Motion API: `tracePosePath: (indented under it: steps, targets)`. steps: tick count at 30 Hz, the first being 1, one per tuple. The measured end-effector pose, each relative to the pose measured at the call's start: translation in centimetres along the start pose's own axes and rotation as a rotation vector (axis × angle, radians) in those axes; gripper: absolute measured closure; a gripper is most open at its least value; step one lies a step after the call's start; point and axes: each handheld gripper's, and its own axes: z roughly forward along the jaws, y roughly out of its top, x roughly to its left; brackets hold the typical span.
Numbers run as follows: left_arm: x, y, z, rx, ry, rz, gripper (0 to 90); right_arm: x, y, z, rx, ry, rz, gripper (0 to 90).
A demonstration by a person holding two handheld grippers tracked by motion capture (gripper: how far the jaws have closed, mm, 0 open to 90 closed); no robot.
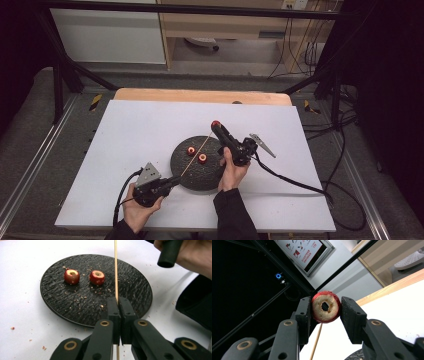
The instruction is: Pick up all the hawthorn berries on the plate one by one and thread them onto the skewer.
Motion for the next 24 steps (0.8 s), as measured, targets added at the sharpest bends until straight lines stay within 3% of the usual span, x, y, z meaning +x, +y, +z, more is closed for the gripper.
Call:
tracePosePath:
  steps: [13, 24]
  targets:
    - [-1.5, 1.5, 1.3, -0.044, 0.029, -0.052, 88.7, 0.0, -0.4, -0.1, -0.009, 0.008, 0.007, 61.6]
    - [-1.3, 3.5, 3.1, -0.042, 0.022, -0.058, 88.7, 0.2, -1.6, -0.8, 0.04, 0.028, -0.017, 61.5]
